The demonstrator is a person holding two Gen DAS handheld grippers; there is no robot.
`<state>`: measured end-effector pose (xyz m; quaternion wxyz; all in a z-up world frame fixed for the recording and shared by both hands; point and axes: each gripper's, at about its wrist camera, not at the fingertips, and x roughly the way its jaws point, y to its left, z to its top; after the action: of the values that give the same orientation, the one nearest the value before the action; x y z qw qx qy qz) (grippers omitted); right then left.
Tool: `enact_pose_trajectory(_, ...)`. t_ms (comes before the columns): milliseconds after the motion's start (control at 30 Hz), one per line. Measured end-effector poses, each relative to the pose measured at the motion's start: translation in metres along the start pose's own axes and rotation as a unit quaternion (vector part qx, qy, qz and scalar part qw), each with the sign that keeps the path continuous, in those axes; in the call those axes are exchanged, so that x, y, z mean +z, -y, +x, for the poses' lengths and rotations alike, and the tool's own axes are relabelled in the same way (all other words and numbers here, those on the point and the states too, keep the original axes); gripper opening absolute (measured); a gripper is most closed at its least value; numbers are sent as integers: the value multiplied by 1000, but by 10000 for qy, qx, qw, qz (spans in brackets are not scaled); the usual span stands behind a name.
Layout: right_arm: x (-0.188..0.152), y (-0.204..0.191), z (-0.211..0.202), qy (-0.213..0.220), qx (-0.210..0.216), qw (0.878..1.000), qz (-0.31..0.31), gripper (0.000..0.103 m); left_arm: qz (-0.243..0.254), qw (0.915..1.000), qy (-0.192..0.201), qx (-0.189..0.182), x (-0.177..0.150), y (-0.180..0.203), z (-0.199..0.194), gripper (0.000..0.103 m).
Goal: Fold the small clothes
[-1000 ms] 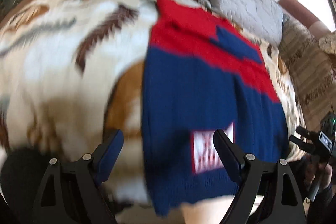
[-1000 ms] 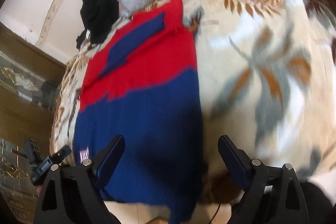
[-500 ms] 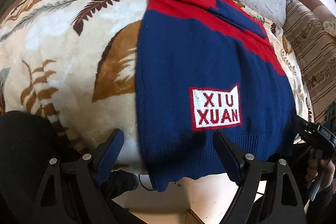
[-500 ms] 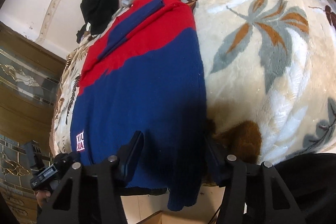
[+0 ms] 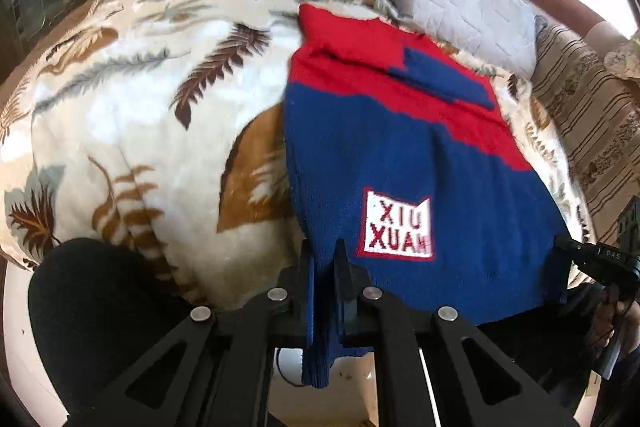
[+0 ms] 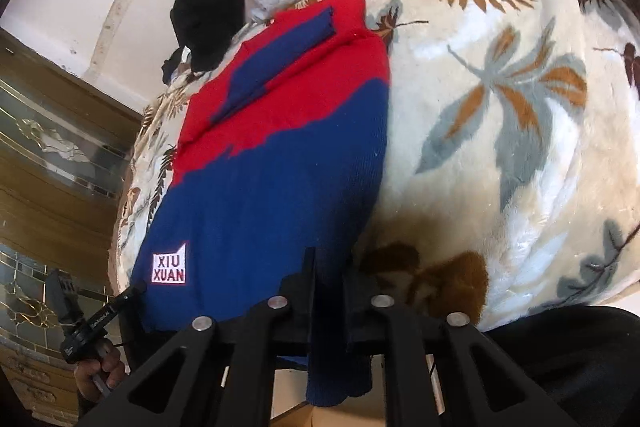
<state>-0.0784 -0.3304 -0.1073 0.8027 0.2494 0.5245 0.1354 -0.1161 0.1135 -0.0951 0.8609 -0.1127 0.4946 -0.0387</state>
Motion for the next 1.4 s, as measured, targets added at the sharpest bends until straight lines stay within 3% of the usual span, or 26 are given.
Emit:
enact_pose_trajectory(67, -5, 7, 13, -216, -148, 9996, 89, 29, -156, 9986, -511, 57, -4, -9, 29, 11)
enact_pose_trajectory(100, -8, 7, 15, -224, -152, 9996, 88, 43, -216, 9981, -579, 50, -6, -12, 35, 14)
enact_pose_trajectory(133, -11, 6, 15, -169, -14, 9998, 50, 63, -250, 9982, -550, 7, -7, -14, 37, 14)
enact_pose_trajectory(167, -13, 3, 14, -138, 134, 9998, 2, 73, -257, 9983, -522, -18, -6, -14, 36, 17)
enact_pose_trajectory(233, -16, -2, 16, -130, 61, 9998, -105, 78, -218, 9984, -522, -40, -5, -11, 39, 24)
enact_pose_trajectory(333, -18, -2, 20, -136, -73, 9998, -127, 71, -117, 9986, -512, 18, -5, -8, 41, 24)
enact_pose_trajectory(367, -18, -1, 21, -154, -250, 9994, -175, 60, -92, 9987, -501, 27, -6, -8, 42, 21)
enact_pose_trajectory(400, -18, -1, 22, -169, -429, 9988, -167, 39, -93, 9988, -485, 13, -5, -5, 43, 9)
enact_pose_trajectory(433, -14, 3, 21, -193, -489, 9985, -129, 26, -96, 9988, -477, -55, -6, -6, 43, 9)
enact_pose_trajectory(500, -10, 11, 18, -268, -452, 9986, -3, 16, -159, 9987, -473, -97, -7, -10, 41, 8)
enact_pose_trajectory(1400, -13, 15, 13, -169, -360, 9992, 74, 14, -223, 9982, -533, -149, -3, -15, 36, 8)
